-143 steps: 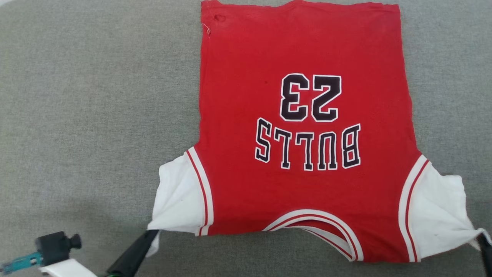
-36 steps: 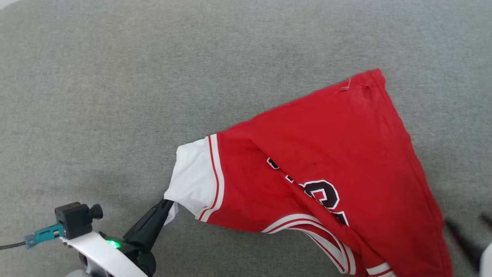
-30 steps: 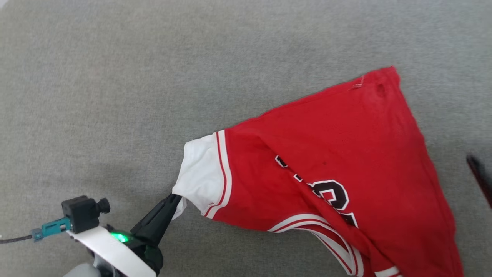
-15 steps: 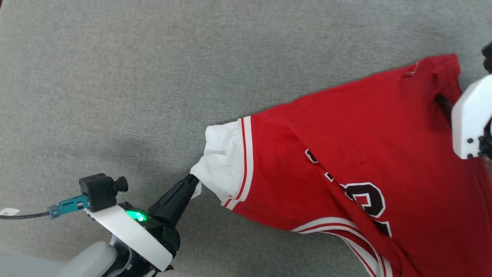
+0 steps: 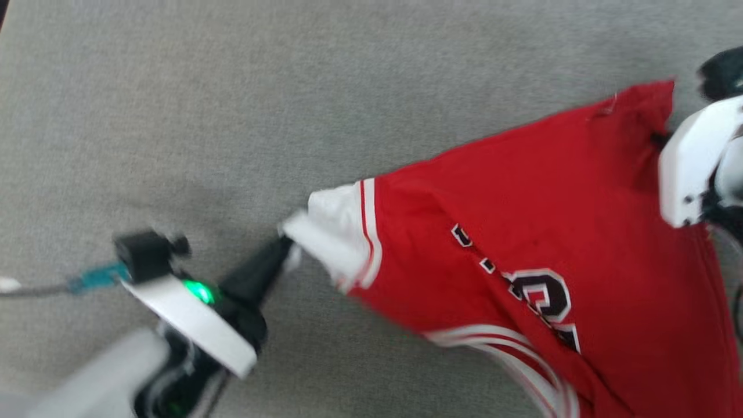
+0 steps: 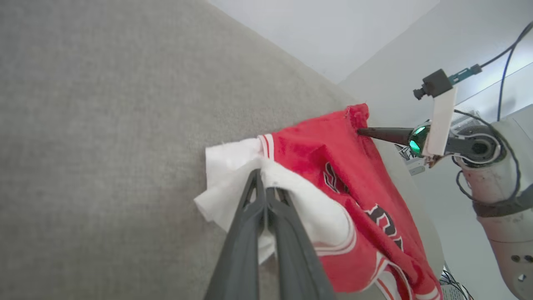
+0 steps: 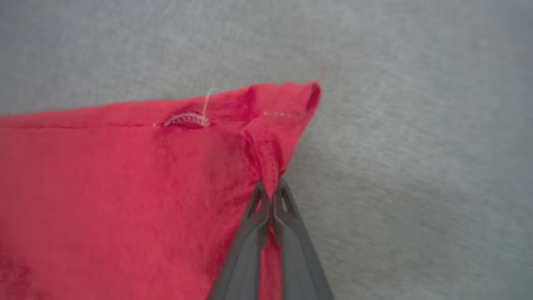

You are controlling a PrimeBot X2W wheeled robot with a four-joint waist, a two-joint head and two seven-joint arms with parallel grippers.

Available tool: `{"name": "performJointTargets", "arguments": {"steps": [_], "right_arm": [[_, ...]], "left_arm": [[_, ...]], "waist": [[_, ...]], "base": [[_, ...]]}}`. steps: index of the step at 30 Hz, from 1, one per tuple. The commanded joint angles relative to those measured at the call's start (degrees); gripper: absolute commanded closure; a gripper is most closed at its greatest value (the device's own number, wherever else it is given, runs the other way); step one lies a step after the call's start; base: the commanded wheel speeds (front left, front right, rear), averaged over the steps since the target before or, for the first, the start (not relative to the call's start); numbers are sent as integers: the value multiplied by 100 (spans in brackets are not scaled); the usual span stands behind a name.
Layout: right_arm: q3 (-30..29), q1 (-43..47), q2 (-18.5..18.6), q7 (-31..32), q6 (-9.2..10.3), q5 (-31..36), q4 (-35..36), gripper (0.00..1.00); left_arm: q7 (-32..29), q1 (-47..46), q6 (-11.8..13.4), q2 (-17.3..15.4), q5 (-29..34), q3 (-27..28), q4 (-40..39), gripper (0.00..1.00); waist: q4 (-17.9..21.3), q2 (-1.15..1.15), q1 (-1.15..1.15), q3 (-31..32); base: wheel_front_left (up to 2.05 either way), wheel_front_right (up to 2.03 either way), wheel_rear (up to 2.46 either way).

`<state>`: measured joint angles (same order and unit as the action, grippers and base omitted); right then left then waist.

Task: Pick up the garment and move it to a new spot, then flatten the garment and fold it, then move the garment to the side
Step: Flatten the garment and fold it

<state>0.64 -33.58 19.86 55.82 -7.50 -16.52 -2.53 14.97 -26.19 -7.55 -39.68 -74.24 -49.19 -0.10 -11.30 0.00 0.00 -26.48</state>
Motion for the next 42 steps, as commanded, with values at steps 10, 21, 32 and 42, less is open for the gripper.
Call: {"name": "performJointTargets", "arguments": {"steps": [10,21,32,42], "right_arm": [[-700,-1418,-227,-1091,1,374,-474,100],[-1705,-3434,-725,-2891,22,1383,-1299,100],[-2201,-4288,-889,-3888,32,2020,-2127,100],[-1986,-2817,-866,-3941,15,1718,-2260,100]], "left_arm": [[-279,-2002,13,-385,-964,452,487,100],[-1003,-4875,20,-288,-1522,1368,2586,100],[-1262,-5853,21,-54,-1892,1888,2900,100],[-1191,-3537,14,-12,-1964,1597,1328,100]], "waist": [[718,0,0,53],[1133,0,0,-306],[1234,0,0,-136],[1120,0,0,-44]], "base": [[0,0,0],[0,0,0],[0,0,0],[0,0,0]]}}
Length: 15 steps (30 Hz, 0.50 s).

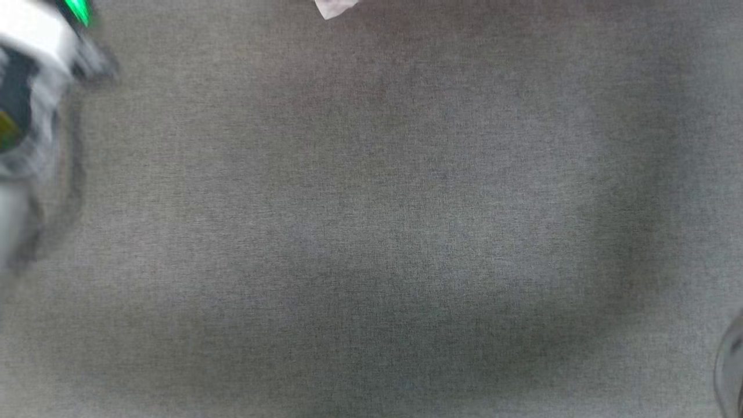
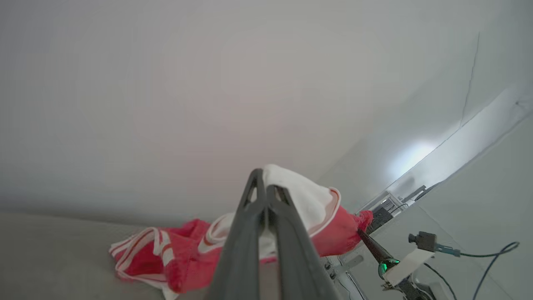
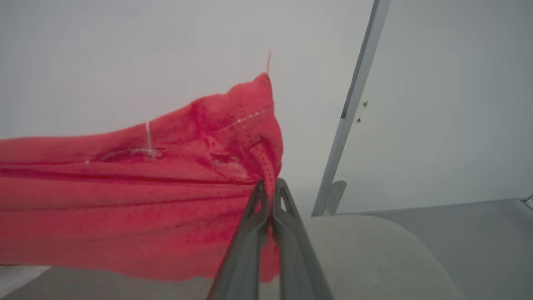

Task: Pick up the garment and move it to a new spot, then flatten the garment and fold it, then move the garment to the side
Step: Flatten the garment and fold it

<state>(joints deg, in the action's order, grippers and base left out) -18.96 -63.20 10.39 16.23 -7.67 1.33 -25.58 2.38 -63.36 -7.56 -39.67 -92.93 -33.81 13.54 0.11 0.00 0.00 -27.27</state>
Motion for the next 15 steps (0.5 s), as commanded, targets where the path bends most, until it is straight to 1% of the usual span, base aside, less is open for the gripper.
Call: {"name": "performJointTargets", "arguments": {"steps": [1,4,6,8,10,15], "right_arm": [[9,414,75,53,33,-139,91,100],[143,1217,126,180,32,-449,362,100],[204,1781,158,248,32,-676,696,100],[240,2395,165,329,32,-897,1100,100],[302,3021,133,472,24,-1157,1540,100],[300,4471,137,859,21,-1664,2641,100]], "left_arm": [[126,545,15,-4,-129,65,-233,100],[351,1619,15,57,-192,50,-768,100],[478,2247,15,70,-110,26,-1051,100],[543,2820,15,60,-19,-34,-1383,100],[556,3352,15,101,-168,-13,-1720,100],[719,4477,15,-33,104,40,-2181,100]], "waist": [[-41,0,0,69],[-103,0,0,148],[-137,0,0,183],[-195,0,0,235],[-233,0,0,304],[-282,0,0,481]], "base": [[0,0,0],[0,0,0],[0,0,0],[0,0,0],[0,0,0],[0,0,0]]}}
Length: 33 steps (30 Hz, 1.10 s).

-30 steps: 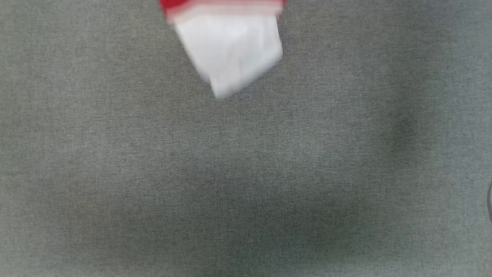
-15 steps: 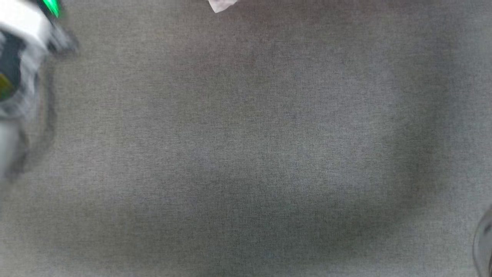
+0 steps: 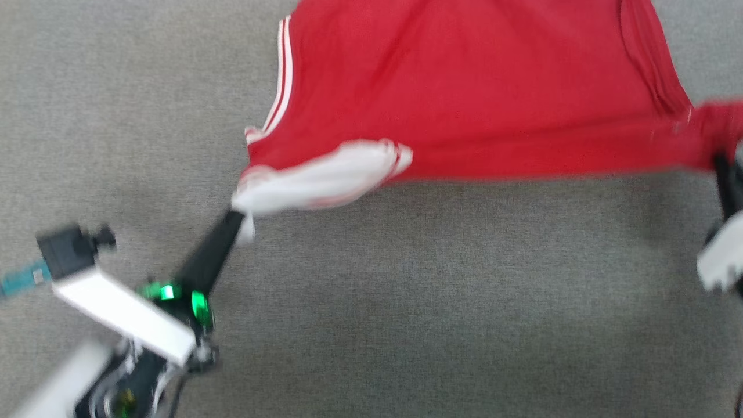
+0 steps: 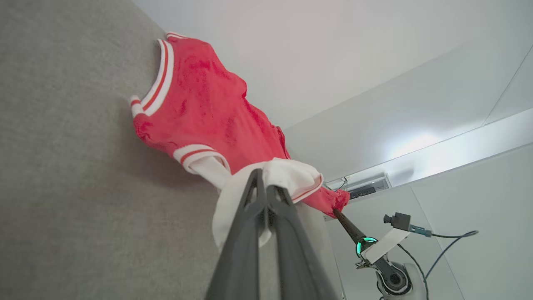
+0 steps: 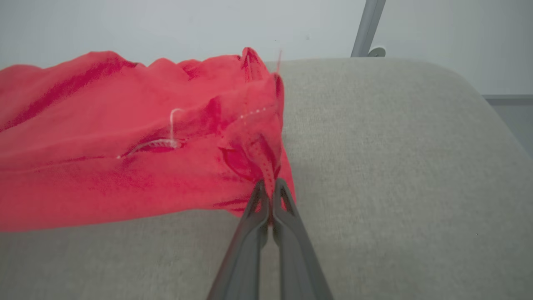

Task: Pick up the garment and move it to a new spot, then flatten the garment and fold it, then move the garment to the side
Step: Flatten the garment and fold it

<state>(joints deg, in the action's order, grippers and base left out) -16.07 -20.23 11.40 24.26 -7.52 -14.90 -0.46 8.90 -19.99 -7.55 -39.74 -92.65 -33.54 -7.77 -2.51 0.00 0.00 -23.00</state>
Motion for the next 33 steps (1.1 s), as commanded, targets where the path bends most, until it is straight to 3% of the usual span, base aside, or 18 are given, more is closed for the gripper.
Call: {"name": "performJointTargets", "arguments": {"steps": [1,10,17,24,33], "right_arm": [[31,450,51,122,5,-128,322,100],[-444,2408,-250,510,5,-512,1828,100],[-561,2923,-411,668,5,-736,2254,100],[-471,2032,-402,778,5,-695,1724,100],[-104,712,-441,700,4,-420,638,100]], "left_arm": [[117,331,13,-38,103,4,-150,100],[445,1812,13,-472,403,58,-1140,100],[525,2090,13,-784,609,37,-1633,100],[-89,881,13,-882,349,18,-1407,100],[-1332,-602,14,-496,-195,307,74,100]], "waist": [[-30,0,0,88],[-84,0,0,223],[3,0,0,275],[199,0,0,177],[388,0,0,-305]], "base": [[0,0,0],[0,0,0],[0,0,0],[0,0,0],[0,0,0]]}}
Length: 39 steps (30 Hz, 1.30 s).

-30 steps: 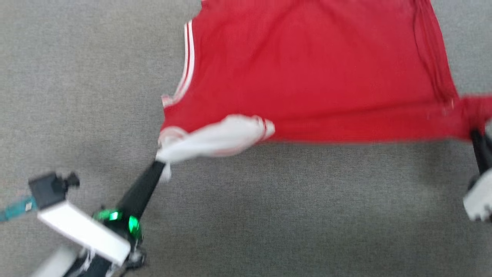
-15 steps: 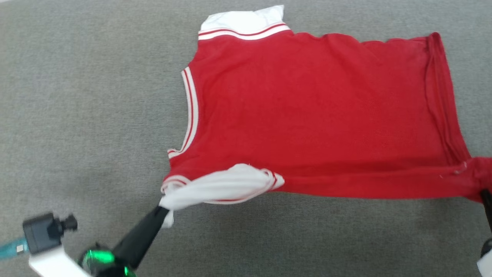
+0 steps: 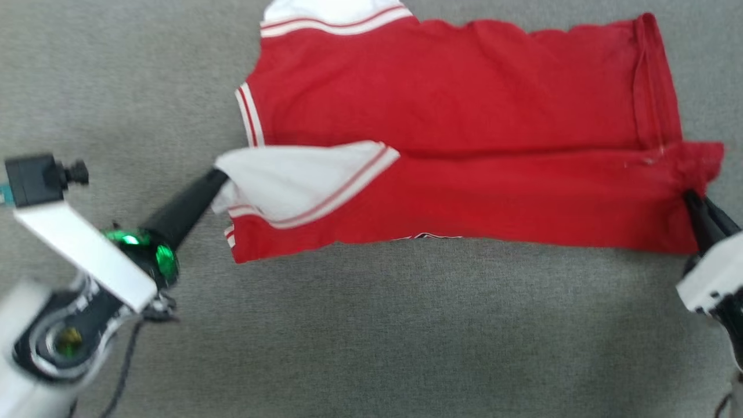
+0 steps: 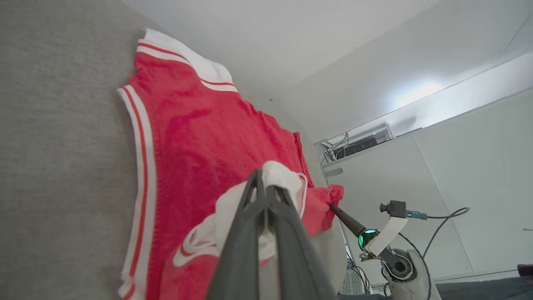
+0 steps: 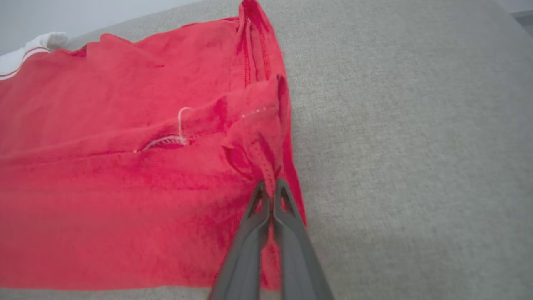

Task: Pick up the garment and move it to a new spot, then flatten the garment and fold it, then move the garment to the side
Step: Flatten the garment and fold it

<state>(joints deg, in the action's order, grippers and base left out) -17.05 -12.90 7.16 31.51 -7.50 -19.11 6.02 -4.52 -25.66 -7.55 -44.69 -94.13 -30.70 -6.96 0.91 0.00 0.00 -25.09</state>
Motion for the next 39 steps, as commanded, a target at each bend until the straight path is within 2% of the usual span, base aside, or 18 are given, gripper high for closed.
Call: {"name": "performJointTargets", "arguments": {"steps": [1,8,12,13,14,15,17,21,22,27,29,32,36,39], "right_arm": [[25,-126,-29,-56,2,31,-106,100],[235,-545,-157,-278,3,242,-640,100],[331,-600,-161,-380,3,337,-834,100],[354,-596,-133,-428,3,368,-842,89],[376,-589,-102,-467,3,400,-845,52],[386,-575,-74,-509,3,431,-840,0],[408,-542,-18,-575,3,492,-780,0],[306,-518,40,-722,2,509,-605,0],[306,-518,40,-722,2,509,-605,0],[245,-422,124,-839,2,548,-479,0],[240,-394,145,-828,2,521,-429,0],[285,-346,162,-773,2,480,-339,0],[324,-382,117,-811,2,435,-262,0],[354,-422,37,-887,1,428,-206,0]], "left_arm": [[-97,-138,14,33,-28,61,188,100],[-514,-528,14,257,199,258,1086,100],[-567,-567,14,267,503,127,1287,100],[-527,-580,14,271,589,75,1314,61],[-486,-601,14,238,733,7,1320,28],[-432,-633,14,188,875,-83,1300,0],[-300,-700,14,99,1080,-274,1212,0],[202,-863,14,-400,1784,-754,1195,0],[202,-863,14,-400,1784,-754,1195,0],[603,-1131,14,-883,2232,-1347,1130,0],[444,-1180,14,-1021,2185,-1642,983,0],[-149,-1287,14,-1295,2161,-2186,722,0],[-793,-1426,14,-1424,1788,-2575,703,0],[-1205,-1591,14,-1377,1608,-2798,827,0]], "waist": [[62,0,0,-161],[150,0,0,-480],[155,0,0,-488],[147,0,0,-462],[138,0,0,-426],[128,0,0,-381],[108,0,0,-263],[81,0,0,-8],[81,0,0,-8],[46,0,0,323],[33,0,0,426],[50,0,0,511],[138,0,0,469],[222,0,0,335]], "base": [[0,0,0],[0,0,0],[0,0,0],[0,0,0],[0,0,0],[0,0,0],[0,0,0],[0,0,0],[0,0,0],[0,0,0],[0,0,0],[0,0,0],[0,0,0],[0,0,0]]}}
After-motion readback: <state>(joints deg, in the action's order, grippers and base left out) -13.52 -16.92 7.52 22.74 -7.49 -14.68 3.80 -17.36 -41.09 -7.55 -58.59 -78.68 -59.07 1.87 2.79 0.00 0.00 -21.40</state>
